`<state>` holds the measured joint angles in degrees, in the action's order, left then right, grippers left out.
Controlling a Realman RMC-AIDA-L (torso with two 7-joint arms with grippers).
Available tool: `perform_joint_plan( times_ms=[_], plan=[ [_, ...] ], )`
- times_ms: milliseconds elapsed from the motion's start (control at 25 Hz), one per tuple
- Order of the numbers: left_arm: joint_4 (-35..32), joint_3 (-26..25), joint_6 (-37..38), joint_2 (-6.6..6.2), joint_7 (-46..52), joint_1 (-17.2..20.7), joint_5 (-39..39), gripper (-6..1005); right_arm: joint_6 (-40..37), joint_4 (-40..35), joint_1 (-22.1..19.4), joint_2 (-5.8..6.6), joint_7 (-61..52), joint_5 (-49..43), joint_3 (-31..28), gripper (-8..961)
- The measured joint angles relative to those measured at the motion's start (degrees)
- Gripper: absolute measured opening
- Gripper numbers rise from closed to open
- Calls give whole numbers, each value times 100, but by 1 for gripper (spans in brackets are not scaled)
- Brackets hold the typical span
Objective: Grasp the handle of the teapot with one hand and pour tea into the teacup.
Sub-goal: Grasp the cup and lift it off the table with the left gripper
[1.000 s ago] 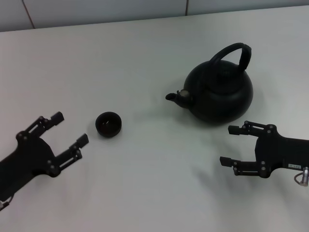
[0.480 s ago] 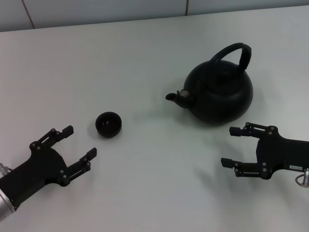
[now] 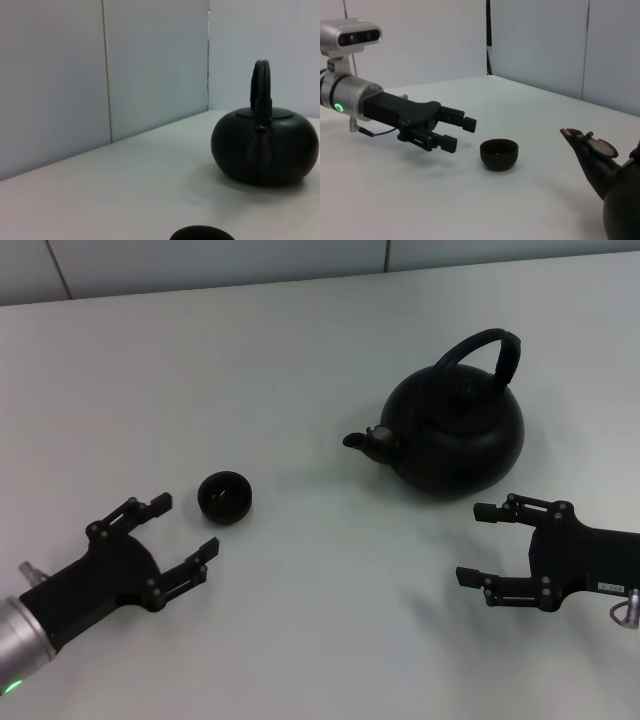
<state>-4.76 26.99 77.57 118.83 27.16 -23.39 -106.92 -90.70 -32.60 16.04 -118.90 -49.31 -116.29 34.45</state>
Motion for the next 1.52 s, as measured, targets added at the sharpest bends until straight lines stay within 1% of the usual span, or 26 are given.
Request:
perform_joint_plan(
  times_ms=[200, 320, 360, 680, 800, 1160, 1520],
  plan=[
    [154, -25, -317, 14, -95, -205, 13, 740, 0, 0, -16, 0, 0, 2, 0, 810],
    [286, -68, -460, 17, -269, -290, 50, 738, 0, 45, -25, 0, 0, 2, -3, 810],
    [381, -110, -565, 23, -416, -370, 82, 737, 0, 57, -24, 0, 0, 2, -7, 810],
    [426, -160, -750, 26, -460, -561, 94, 731, 0, 62, -17, 0, 0, 2, -9, 810],
    [512, -169, -933, 26, -460, -678, 95, 729, 0, 62, -16, 0, 0, 2, -10, 809],
    [652, -167, -1157, 27, -459, -851, 88, 723, 0, 91, 9, 0, 0, 2, -80, 809],
    [713, -286, -1305, 33, -460, -912, 96, 716, -3, 146, 4, 0, 0, 1, -79, 809]
  ],
)
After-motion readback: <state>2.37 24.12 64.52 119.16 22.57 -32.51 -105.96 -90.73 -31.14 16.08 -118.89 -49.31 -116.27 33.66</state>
